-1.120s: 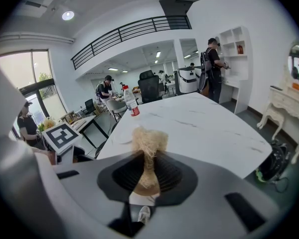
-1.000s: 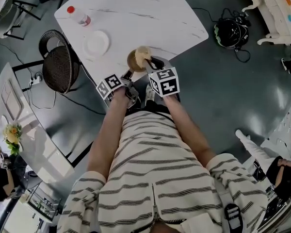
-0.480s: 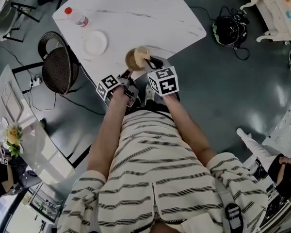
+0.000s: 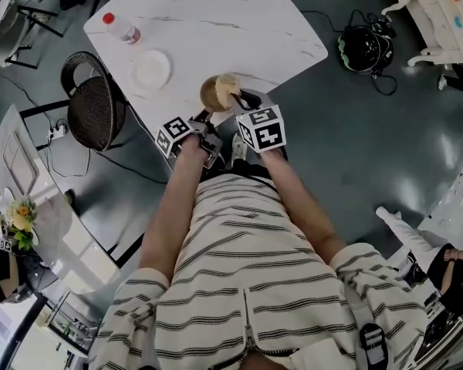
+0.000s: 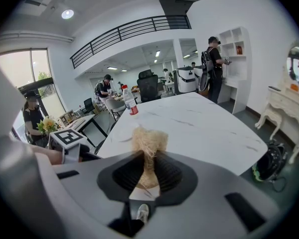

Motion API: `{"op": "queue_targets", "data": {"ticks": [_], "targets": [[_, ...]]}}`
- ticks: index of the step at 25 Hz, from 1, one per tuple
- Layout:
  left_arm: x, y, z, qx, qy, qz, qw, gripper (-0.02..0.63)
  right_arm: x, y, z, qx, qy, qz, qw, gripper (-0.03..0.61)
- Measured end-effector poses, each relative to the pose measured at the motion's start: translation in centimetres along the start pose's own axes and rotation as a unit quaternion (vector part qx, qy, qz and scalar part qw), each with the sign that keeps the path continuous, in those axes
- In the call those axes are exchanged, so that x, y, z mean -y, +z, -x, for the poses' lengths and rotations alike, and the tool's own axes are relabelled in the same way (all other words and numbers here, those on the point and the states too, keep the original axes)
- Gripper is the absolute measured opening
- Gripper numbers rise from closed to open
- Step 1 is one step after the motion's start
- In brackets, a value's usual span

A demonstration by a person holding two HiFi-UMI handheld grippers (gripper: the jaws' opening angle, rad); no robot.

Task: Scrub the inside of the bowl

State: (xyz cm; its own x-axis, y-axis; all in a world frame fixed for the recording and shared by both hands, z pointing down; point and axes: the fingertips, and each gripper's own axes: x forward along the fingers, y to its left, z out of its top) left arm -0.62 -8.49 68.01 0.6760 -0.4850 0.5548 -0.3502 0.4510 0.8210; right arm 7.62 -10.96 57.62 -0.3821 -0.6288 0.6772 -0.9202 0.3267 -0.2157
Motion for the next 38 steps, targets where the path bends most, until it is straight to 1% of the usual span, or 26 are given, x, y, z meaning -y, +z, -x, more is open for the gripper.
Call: {"op": "queue_targets", "data": {"ticks": [7,15,18,20,28,38], "targets": [[0.1,0.5,-0.1,0.004,0.006,-0.010,0.9999,0.046,0.0,0.3,-0.3,0.002,0.000,0.002,1.000,0.071],[-0.1,0.3,-0.4,0.002,0.014,-0.007,0.9999,0.043,0.2,0.1,-0.3,-0.003,0.000,0.002,1.000,0.071],[-0.2,0.3,-0.4,0.002,0.016,-0.006,0.9999,0.021,0.2,0.1,-0.4,-0.002,0.000,0.001,1.000,0.071],[-0.3,0.4,-0.4,0.003,0.016,-0.006,0.9999,0.020,0.2,0.1,-0.4,-0.001,0.000,0.001,1.000,0.071],[-0.4,0.3,-0.3,0.000,0.009,-0.003,1.0000,0.009,0.3,-0.7,-0.7,-0.012,0.000,0.000,1.000,0.071],[-0.8,0.2,0.0,-0.006,0.011,-0.008,0.9999,0.008,0.0,-2.7,-2.2,-0.043,0.010,0.002,0.999,0.071]]}}
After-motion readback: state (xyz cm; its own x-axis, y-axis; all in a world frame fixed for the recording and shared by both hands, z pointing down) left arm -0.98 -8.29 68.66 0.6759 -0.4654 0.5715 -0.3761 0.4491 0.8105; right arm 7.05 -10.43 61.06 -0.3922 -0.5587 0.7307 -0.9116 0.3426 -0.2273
